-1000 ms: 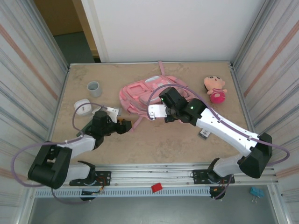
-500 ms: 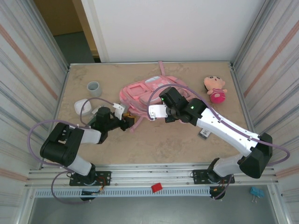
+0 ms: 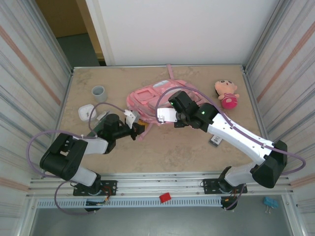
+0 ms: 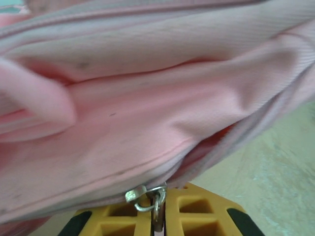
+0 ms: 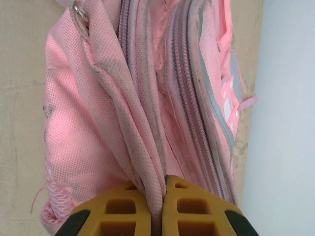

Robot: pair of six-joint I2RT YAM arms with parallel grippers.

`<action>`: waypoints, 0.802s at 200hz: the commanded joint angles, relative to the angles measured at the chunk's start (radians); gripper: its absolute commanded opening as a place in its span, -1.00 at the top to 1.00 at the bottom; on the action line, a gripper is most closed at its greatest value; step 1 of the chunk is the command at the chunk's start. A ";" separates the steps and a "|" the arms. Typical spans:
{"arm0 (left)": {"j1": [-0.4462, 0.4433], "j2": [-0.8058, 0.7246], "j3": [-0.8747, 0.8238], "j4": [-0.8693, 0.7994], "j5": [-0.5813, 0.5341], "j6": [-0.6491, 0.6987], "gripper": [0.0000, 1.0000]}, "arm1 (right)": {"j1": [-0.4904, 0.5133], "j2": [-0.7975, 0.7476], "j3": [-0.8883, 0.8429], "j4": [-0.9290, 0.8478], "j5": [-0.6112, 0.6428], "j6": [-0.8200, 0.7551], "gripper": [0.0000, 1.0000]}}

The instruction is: Pack the student bag

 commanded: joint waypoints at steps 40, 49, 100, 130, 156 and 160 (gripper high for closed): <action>-0.075 -0.184 0.076 -0.165 0.143 -0.041 1.00 | -0.042 -0.030 -0.057 0.192 0.084 0.159 1.00; -0.077 -0.212 0.086 -0.188 0.156 -0.046 1.00 | -0.050 -0.030 -0.072 0.199 0.078 0.169 1.00; -0.126 -0.293 0.180 -0.419 0.160 0.007 0.95 | -0.056 -0.044 -0.091 0.203 -0.024 0.234 1.00; -0.178 -0.260 0.237 -0.407 0.153 -0.005 0.93 | -0.038 -0.058 -0.095 0.193 -0.087 0.283 1.00; -0.234 -0.215 0.305 -0.410 0.146 -0.012 0.91 | -0.033 -0.069 -0.111 0.191 -0.136 0.313 1.00; -0.241 -0.208 0.321 -0.426 0.139 -0.007 0.91 | -0.031 -0.069 -0.113 0.189 -0.140 0.314 1.00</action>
